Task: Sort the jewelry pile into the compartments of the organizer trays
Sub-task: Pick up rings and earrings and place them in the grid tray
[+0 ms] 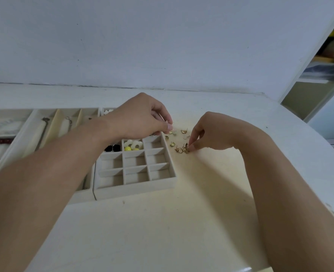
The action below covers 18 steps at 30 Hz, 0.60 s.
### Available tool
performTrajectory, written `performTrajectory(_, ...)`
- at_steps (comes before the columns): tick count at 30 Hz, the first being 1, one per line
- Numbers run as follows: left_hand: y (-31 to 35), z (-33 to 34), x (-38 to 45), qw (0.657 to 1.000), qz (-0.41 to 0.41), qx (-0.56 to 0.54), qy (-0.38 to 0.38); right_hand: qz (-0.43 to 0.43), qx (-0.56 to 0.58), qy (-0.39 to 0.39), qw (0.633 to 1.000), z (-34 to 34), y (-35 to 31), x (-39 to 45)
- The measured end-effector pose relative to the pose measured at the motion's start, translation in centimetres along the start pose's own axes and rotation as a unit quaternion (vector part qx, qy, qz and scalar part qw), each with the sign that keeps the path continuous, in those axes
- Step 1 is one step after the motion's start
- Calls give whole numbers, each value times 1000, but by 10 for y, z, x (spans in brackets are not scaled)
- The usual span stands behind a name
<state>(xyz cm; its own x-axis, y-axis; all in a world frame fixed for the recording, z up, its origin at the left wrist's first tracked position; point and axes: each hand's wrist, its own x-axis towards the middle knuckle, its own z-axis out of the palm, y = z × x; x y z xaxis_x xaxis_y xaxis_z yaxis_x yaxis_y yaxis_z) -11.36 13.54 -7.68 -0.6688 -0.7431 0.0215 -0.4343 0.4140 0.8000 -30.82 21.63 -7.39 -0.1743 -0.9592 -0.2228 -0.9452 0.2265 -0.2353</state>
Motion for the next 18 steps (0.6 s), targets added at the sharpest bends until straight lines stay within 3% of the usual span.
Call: performTrajectory(18,1,0,-1,1000,0,5,-3,22,-11,-5,1000,1,-11,-4)
